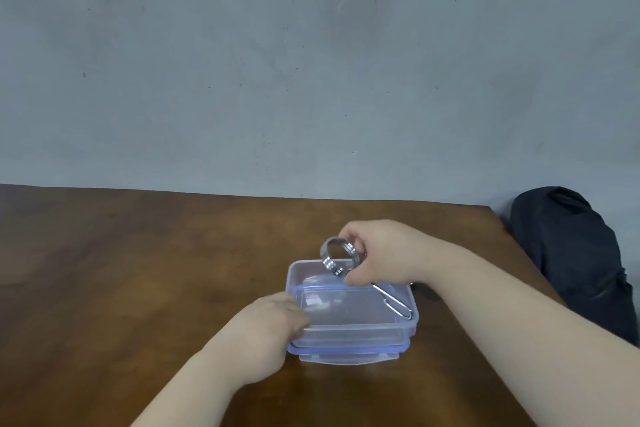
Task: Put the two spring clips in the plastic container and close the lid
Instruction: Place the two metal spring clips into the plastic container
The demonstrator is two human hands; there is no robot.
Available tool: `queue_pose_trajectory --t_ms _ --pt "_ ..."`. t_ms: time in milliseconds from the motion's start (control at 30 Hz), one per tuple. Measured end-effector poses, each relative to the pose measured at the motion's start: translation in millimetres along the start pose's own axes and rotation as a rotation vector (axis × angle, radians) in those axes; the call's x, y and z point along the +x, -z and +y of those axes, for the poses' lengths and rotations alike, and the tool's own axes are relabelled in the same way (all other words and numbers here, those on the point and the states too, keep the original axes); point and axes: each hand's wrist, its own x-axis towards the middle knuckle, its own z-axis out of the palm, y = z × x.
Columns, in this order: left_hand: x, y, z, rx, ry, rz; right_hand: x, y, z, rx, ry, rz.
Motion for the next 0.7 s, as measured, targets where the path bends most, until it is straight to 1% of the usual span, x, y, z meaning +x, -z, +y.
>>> queue_pose_trajectory --t_ms 133,200,300,433,567,633,700 --pt "2 -8 2 -0.095 -0.019 0.022 24 -30 -4 -0.256 0.036 -0.136" --pt "0 -16 0 -0.122 -0.014 0.095 34 -46 0 -0.327 0.035 -0.189" --pt "-6 -24 -2 -0.172 0.003 0.189 45 -64 5 -0.39 0.04 -0.223" --pt "-13 -34 -2 -0.286 0.018 0.267 52 -80 2 -0.378 0.055 -0.244" --pt "-19 -42 -2 -0.367 0.071 0.358 56 -91 2 -0.335 0.069 -0.276" --pt "-21 -46 -2 -0.46 0.159 0.379 56 -95 2 -0.315 0.067 -0.24" --pt "-20 -48 -2 -0.57 0.259 0.352 54 -89 3 -0.241 0.075 -0.201"
